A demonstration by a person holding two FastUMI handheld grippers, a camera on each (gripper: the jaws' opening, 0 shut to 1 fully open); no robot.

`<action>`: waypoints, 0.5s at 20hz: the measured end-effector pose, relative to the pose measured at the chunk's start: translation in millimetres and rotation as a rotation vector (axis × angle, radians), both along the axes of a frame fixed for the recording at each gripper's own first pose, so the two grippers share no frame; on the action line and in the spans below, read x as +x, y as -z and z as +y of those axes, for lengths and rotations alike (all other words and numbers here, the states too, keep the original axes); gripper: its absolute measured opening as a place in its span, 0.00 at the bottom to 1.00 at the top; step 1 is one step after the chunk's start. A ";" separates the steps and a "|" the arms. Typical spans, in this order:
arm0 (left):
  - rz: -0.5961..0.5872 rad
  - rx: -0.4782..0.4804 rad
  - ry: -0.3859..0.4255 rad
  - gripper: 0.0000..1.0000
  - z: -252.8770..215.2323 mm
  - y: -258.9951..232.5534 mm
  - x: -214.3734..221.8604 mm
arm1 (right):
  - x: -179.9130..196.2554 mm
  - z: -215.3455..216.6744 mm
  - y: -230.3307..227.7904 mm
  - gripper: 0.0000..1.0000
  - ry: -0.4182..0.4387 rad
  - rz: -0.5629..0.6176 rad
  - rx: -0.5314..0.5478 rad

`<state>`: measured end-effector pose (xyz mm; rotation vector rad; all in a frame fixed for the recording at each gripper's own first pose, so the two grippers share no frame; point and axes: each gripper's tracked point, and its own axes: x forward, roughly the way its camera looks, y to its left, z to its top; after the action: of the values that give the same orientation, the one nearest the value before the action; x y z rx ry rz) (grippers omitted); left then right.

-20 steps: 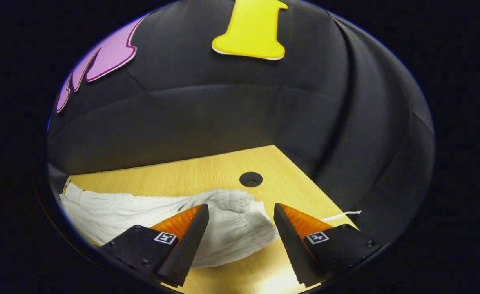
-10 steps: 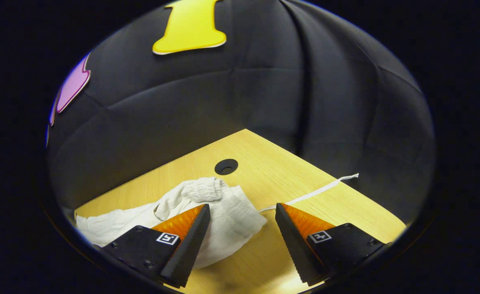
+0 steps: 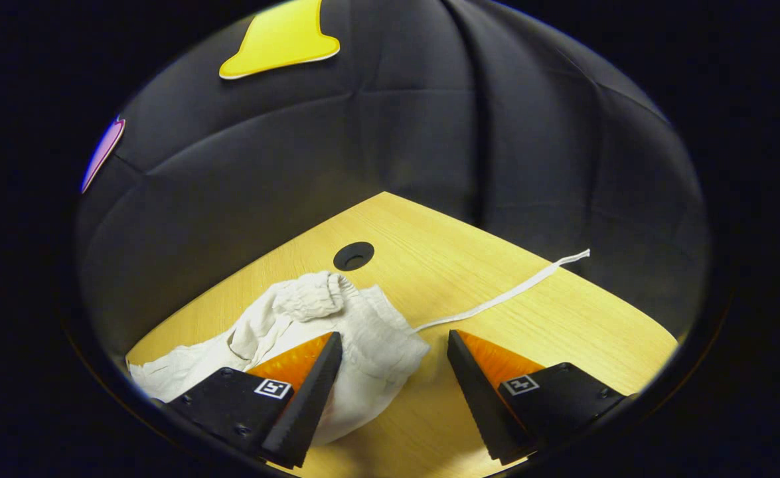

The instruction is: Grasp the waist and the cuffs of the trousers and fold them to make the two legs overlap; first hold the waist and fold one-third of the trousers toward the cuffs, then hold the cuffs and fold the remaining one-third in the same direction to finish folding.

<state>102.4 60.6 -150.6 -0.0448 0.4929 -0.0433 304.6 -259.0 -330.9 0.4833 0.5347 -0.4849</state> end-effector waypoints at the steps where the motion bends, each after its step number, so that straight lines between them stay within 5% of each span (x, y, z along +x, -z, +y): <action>1: 0.001 -0.002 -0.002 0.95 -1.4 -0.2 -2.2 | -0.5 1.8 2.5 0.99 -0.006 0.005 -0.010; 3: -0.002 -0.009 -0.011 0.95 -0.3 -0.2 -6.7 | 1.4 4.1 7.1 0.98 -0.017 0.012 -0.031; 4: -0.007 -0.010 -0.023 0.95 1.6 -0.8 -9.2 | 6.4 5.4 10.6 0.83 -0.013 0.012 -0.029; 7: -0.023 0.021 -0.062 0.95 13.0 1.0 -12.5 | 7.2 8.3 8.1 0.71 -0.009 0.014 -0.006; 10: -0.020 0.000 -0.090 0.95 17.6 4.0 -16.1 | 5.9 10.4 9.5 0.43 -0.010 0.021 0.035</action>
<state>86.3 78.2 -154.6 -0.0660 0.4700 0.0442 310.5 -248.6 -340.4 0.5092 0.5669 -0.4719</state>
